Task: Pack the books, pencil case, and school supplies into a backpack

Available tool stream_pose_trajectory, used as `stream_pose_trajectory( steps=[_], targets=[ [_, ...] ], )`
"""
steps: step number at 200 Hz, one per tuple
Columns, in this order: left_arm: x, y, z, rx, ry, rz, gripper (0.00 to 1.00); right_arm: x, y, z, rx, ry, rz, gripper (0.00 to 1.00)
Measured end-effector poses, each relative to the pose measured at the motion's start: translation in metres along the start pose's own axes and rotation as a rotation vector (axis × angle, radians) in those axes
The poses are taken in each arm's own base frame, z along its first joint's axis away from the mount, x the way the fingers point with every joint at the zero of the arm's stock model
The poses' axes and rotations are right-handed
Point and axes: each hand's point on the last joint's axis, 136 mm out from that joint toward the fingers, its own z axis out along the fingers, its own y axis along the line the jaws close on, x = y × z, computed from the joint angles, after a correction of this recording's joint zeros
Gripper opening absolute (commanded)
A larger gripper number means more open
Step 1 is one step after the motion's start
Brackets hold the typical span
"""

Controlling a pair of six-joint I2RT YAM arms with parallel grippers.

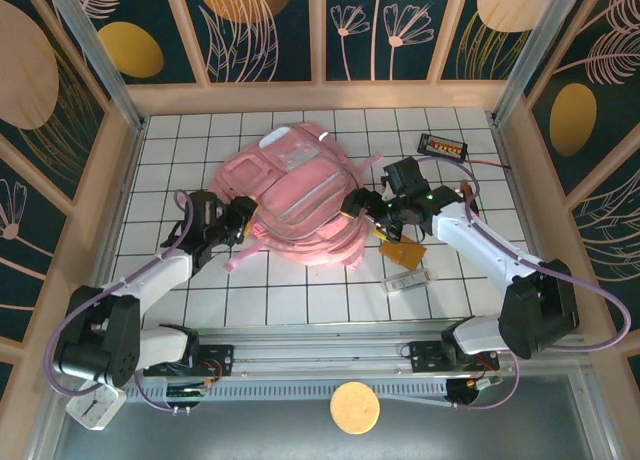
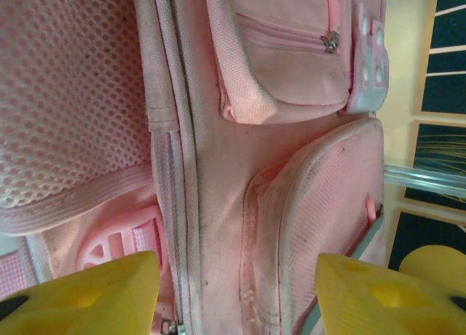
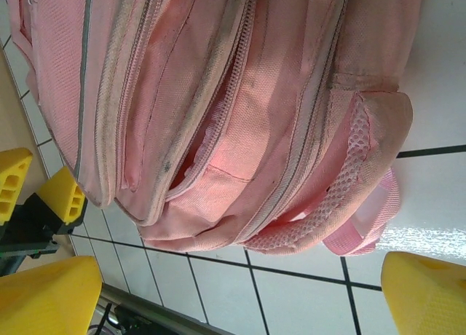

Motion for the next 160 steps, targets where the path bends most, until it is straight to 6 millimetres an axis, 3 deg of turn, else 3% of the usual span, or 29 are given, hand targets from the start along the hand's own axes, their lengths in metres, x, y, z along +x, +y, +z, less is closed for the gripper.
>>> stream_pose_trajectory(
  steps=[84,119,140,160],
  targets=[
    [-0.006,0.012,0.034,-0.070,0.044,-0.003,0.52,-0.007,0.006,0.003,0.007,0.000,-0.049,0.99],
    [-0.009,0.008,0.045,-0.071,0.058,0.012,0.29,-0.009,0.002,0.004,0.014,0.002,-0.055,0.99],
    [-0.009,0.008,0.050,-0.071,0.068,0.010,0.00,-0.012,0.002,0.005,0.017,0.000,-0.054,0.99],
    [-0.009,0.006,0.050,-0.067,0.071,0.009,0.00,-0.014,0.004,0.006,0.015,-0.001,-0.054,0.99]
  ],
)
